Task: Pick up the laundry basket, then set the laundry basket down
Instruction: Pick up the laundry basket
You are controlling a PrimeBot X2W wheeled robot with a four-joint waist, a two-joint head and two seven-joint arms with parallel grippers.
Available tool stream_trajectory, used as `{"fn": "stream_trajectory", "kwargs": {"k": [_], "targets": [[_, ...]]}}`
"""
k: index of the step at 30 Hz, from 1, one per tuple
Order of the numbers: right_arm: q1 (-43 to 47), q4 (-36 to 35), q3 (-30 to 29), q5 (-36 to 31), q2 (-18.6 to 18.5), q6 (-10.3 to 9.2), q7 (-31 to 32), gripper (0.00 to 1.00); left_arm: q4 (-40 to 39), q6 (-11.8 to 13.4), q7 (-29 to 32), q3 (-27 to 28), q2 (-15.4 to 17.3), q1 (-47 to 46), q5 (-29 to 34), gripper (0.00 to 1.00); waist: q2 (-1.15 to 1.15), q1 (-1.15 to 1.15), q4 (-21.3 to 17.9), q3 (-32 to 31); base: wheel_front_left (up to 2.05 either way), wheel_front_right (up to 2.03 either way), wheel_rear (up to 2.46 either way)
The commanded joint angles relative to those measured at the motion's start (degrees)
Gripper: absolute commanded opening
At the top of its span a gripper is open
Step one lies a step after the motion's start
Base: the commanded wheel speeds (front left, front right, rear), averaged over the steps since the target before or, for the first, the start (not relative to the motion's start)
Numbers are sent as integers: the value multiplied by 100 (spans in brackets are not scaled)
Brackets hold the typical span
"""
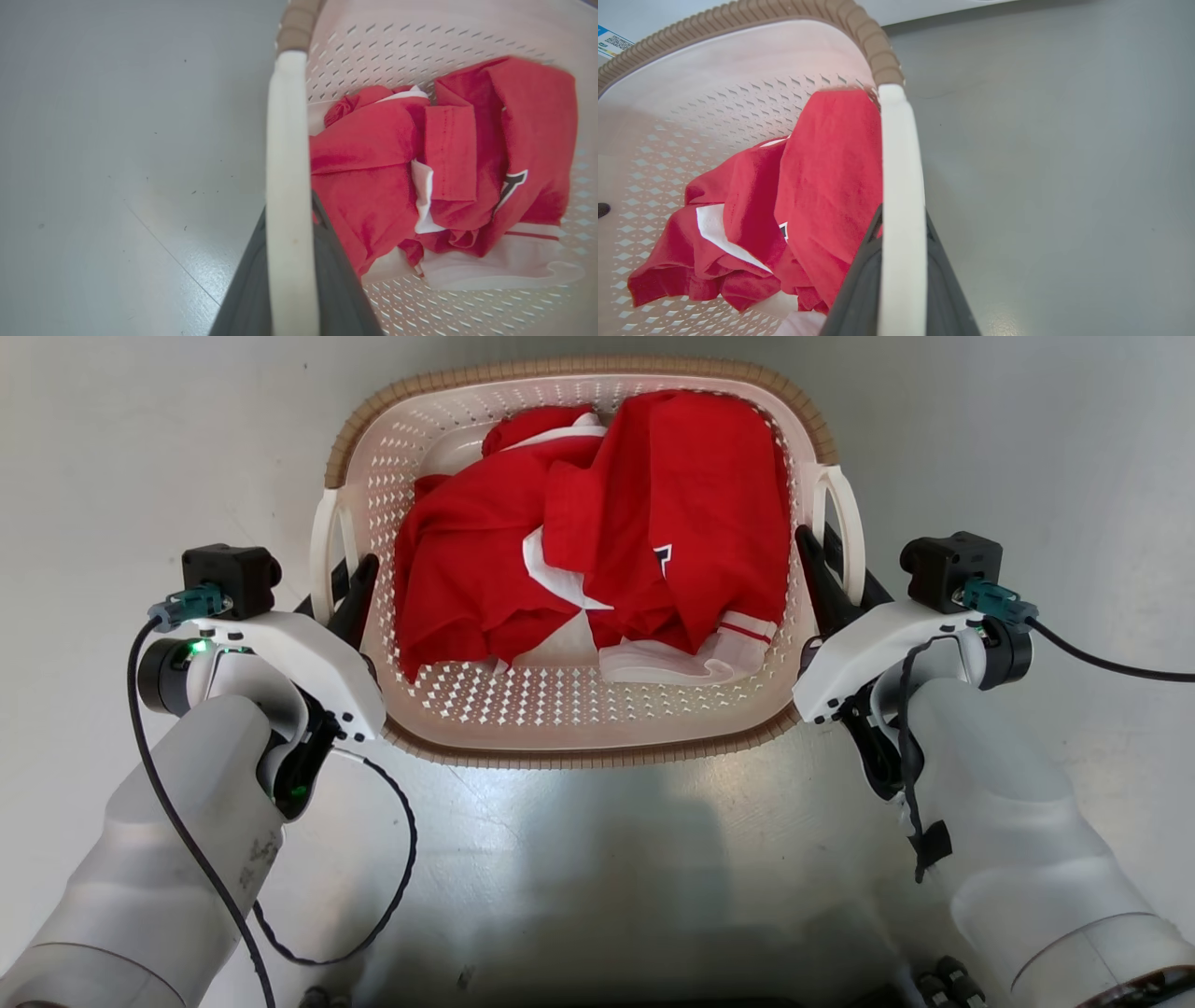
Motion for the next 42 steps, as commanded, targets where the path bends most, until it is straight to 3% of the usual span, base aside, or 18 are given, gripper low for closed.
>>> {"fn": "stream_trajectory", "kwargs": {"k": [1, 11, 18, 28, 42], "targets": [[162, -16, 149, 17, 44, 43, -62, 0, 25, -28, -28, -10, 284, -6, -79, 0, 0, 0, -13, -82, 0, 0, 0], [246, 267, 338, 165, 44, 43, -62, 0, 307, -28, -28, -432, 237, 93, -437, 0, 0, 0, -107, -667, 0, 0, 0], [266, 706, 1082, 768, 45, 43, 39, 0, 507, -28, 1, -834, 193, 261, -875, 0, 0, 0, -217, -1388, 0, 0, 0], [454, 1114, 1959, 1745, 45, 43, 914, 0, 748, -28, 489, -1358, 152, 695, -1498, 0, 0, 0, -373, -2675, 0, 0, 0], [800, 1251, 2613, 2516, 45, 43, 1789, 0, 946, -28, 1024, -1819, -69, 1207, -1983, 0, 0, 0, -475, -4124, 0, 0, 0]]}}
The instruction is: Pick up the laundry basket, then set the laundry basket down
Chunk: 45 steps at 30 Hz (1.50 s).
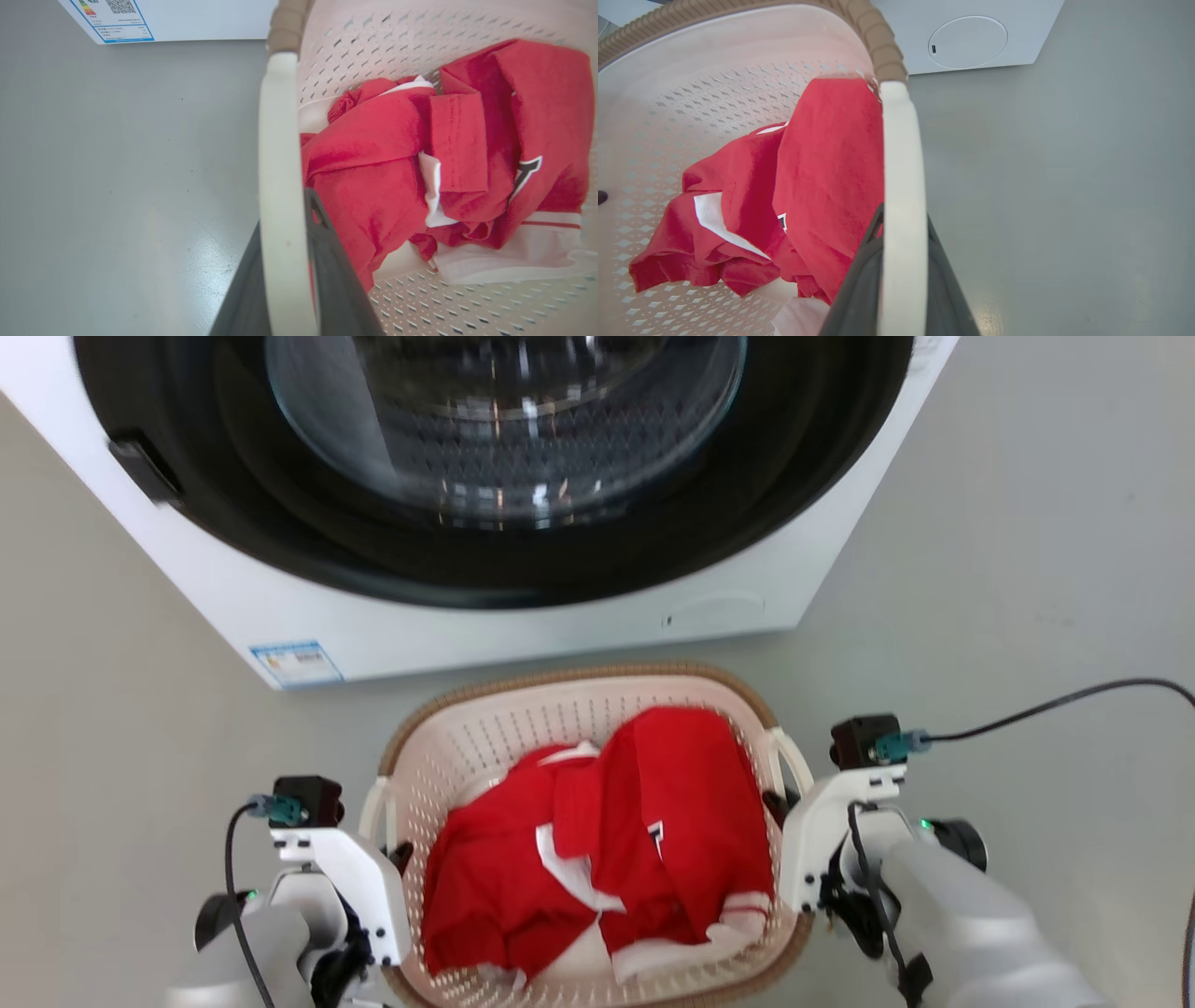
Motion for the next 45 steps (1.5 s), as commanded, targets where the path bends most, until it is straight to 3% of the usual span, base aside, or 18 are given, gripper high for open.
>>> {"fn": "stream_trajectory", "kwargs": {"k": [1, 12, 23, 45], "targets": [[204, -20, 121, 107, -6, 44, 92, 0, 40, -37, 52, 51, 150, -15, -55, 0, 0, 0, -9, -393, 0, 0, 0], [453, 143, 403, 475, -6, 44, 698, 0, 221, -37, 693, -172, -124, 295, -331, 0, 0, 0, 52, -1130, 0, 0, 0], [313, 220, 580, 690, -6, 44, 1079, 0, 455, -37, 1084, -276, -255, 233, -481, 0, 0, 0, 85, -1290, 0, 0, 0], [247, 280, 807, 991, -6, 44, 992, 0, 482, -37, 1007, -454, -252, 161, -537, 0, 0, 0, 96, -1290, 0, 0, 0]]}}
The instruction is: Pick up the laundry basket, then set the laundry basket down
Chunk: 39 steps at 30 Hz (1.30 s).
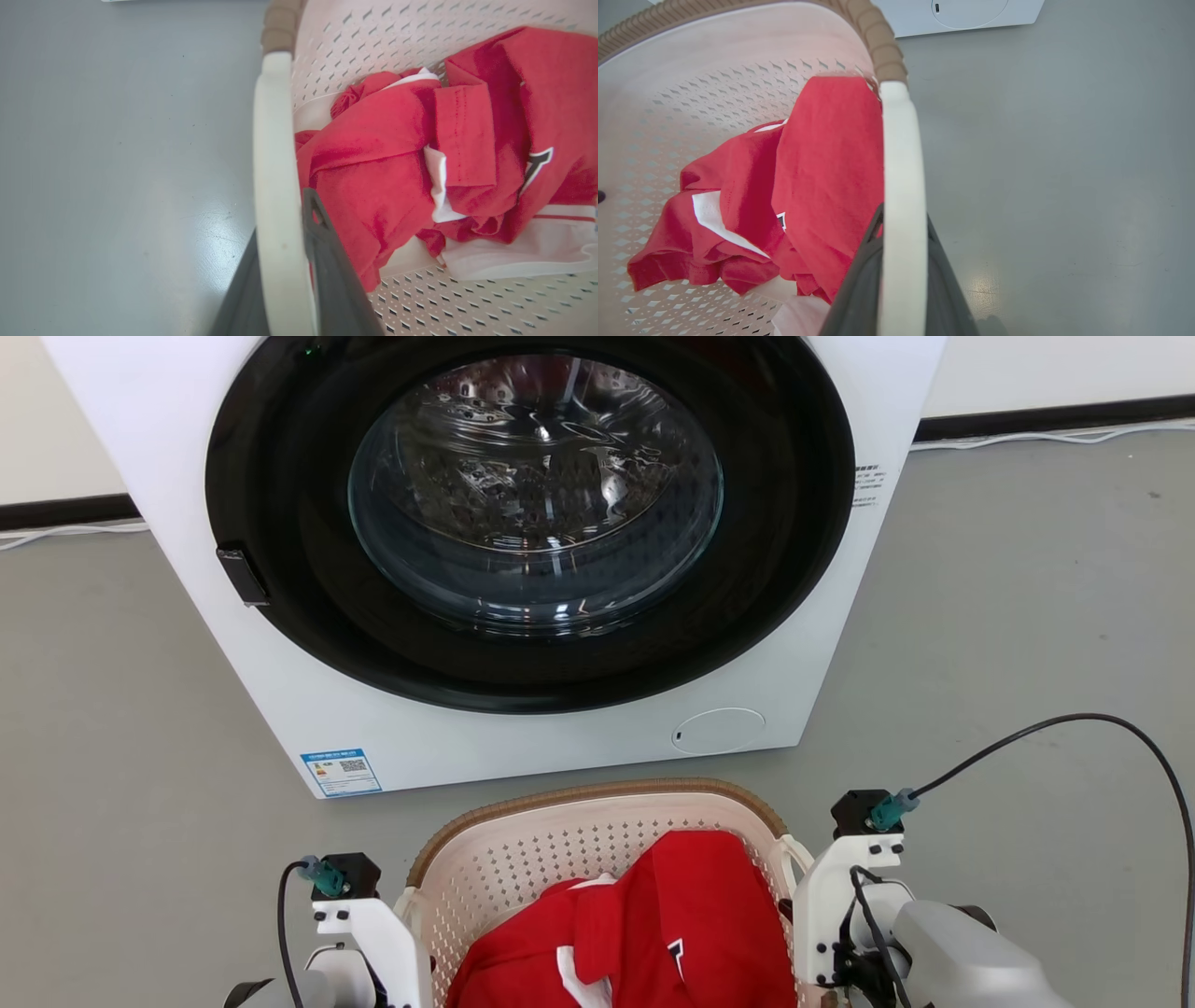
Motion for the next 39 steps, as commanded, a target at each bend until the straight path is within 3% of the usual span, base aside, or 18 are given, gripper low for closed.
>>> {"fn": "stream_trajectory", "kwargs": {"k": [1, 22, 39], "targets": [[-140, -48, 79, 36, 15, 45, -89, 0, -42, -43, -78, 59, 163, -263, -8, 0, 0, 0, -7, 11, 0, 0, 0], [-183, -45, 292, 210, 15, 45, -291, 0, -33, -43, -327, -6, 227, -371, -81, 0, 0, 0, -9, 214, 0, 0, 0], [-523, -5, 363, 238, 15, 45, -1281, 0, -190, -43, -1236, 63, 492, -801, -87, 0, 0, 0, 53, 1414, 0, 0, 0]]}}
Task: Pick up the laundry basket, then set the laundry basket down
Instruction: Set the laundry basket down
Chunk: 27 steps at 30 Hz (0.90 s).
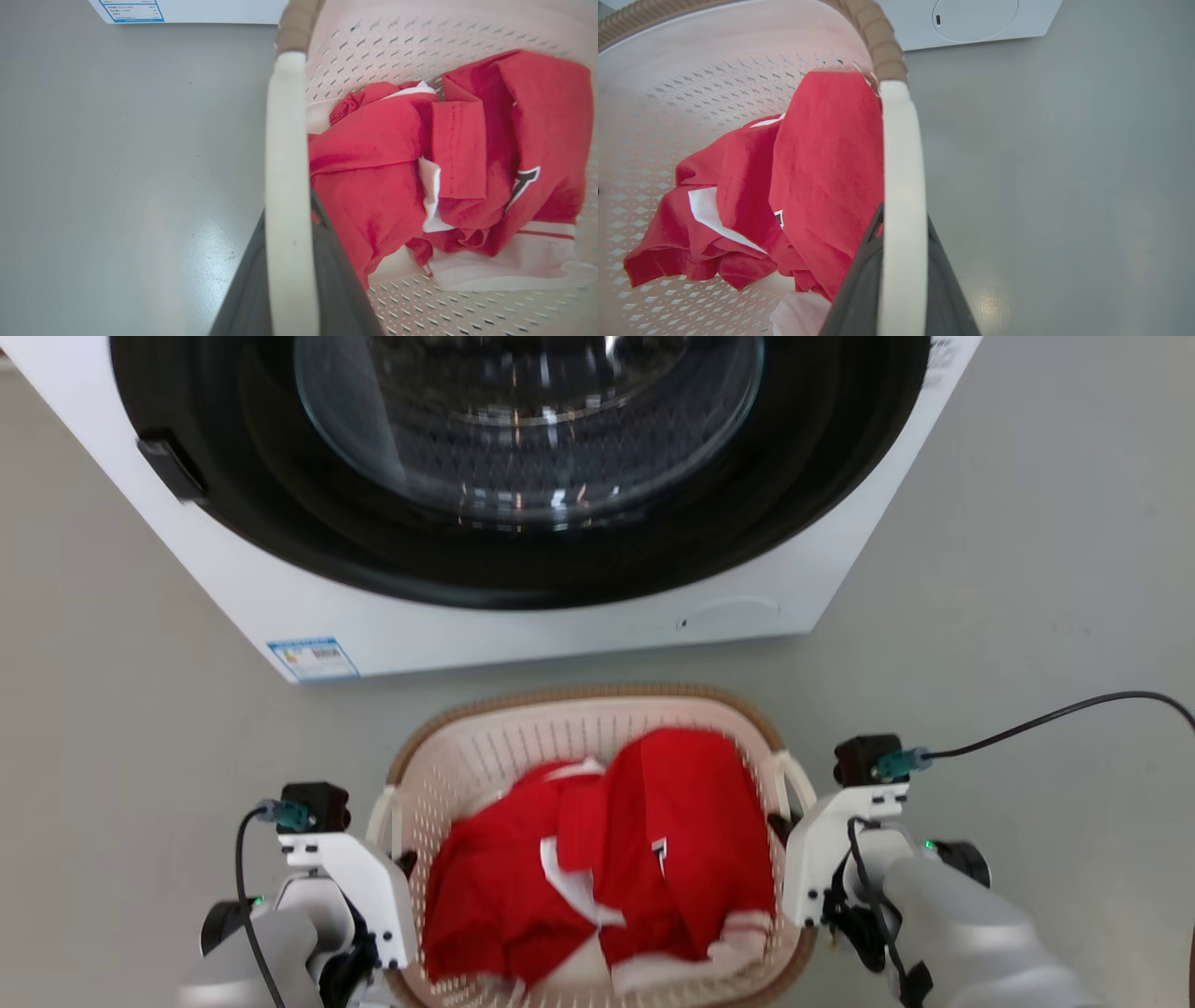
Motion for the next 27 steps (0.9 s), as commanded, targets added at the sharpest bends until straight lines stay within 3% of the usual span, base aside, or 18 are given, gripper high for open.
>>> {"fn": "stream_trajectory", "kwargs": {"k": [1, 19, 27], "targets": [[-137, -15, 20, 24, -22, 44, -286, 0, -42, -42, -239, 163, 276, -327, -39, 0, 0, 0, 33, 261, 0, 0, 0], [-445, 7, 84, 86, -22, 44, -1372, 0, -143, -42, -1048, 299, 485, -900, 127, 0, 0, 0, 122, 1584, 0, 0, 0], [-613, -53, 114, 122, -22, 44, -1653, 0, -351, -42, -1077, 931, 627, -1149, 610, 0, 0, 0, 141, 2182, 0, 0, 0]]}}
